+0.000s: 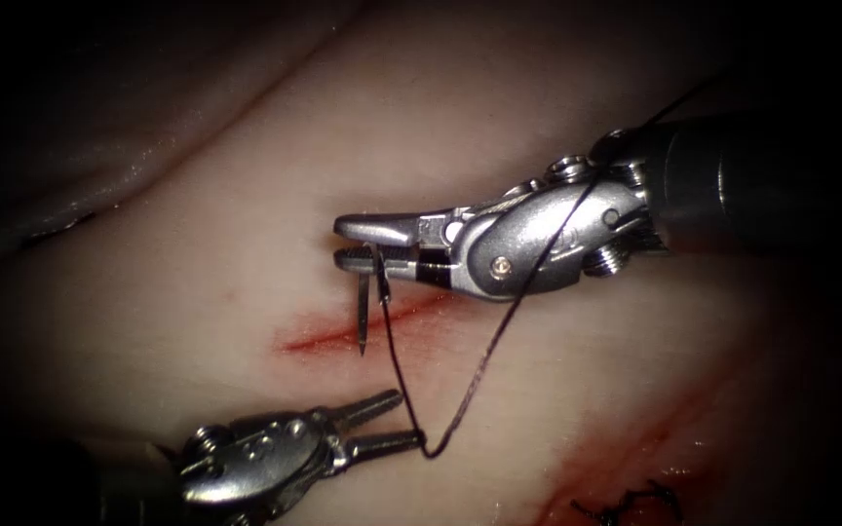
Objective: Wound Closure
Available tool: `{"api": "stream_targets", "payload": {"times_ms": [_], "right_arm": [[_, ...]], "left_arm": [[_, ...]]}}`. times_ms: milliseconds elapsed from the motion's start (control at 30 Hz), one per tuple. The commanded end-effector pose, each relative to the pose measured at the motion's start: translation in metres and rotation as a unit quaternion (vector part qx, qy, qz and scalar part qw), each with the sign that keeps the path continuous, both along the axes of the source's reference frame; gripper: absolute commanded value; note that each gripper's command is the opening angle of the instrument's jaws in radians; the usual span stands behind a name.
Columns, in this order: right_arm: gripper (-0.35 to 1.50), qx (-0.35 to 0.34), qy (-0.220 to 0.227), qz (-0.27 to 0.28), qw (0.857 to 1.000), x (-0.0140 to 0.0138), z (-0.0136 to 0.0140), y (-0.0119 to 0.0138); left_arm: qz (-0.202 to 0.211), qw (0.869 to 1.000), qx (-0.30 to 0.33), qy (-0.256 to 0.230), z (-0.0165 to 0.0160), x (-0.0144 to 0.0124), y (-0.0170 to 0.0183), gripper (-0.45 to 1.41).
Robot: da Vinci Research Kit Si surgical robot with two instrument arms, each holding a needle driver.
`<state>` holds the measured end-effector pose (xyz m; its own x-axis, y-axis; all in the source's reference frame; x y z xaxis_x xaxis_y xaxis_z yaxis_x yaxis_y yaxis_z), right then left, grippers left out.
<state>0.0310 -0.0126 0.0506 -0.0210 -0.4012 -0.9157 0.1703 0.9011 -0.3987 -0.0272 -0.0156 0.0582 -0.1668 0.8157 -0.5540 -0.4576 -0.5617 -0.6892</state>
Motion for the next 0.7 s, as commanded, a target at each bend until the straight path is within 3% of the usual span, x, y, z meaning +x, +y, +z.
{"api": "stream_targets", "payload": {"times_ms": [33,233,700], "right_arm": [[-0.35,-0.012,0.003,-0.001,1.000,0.0010,0.0006,0.0002],[-0.35,-0.041,0.006,-0.002,0.999,0.0016,0.0012,0.0010],[-0.35,-0.088,0.003,0.000,0.996,0.0022,0.0048,0.0013]], "left_arm": [[0.009,1.000,0.002,0.002,0.0012,-0.0006,-0.0010,0.12],[0.013,1.000,-0.008,0.001,0.0037,-0.0006,-0.0010,-0.11],[0.020,1.000,-0.007,0.017,0.0060,0.0006,-0.0004,-0.11]]}}
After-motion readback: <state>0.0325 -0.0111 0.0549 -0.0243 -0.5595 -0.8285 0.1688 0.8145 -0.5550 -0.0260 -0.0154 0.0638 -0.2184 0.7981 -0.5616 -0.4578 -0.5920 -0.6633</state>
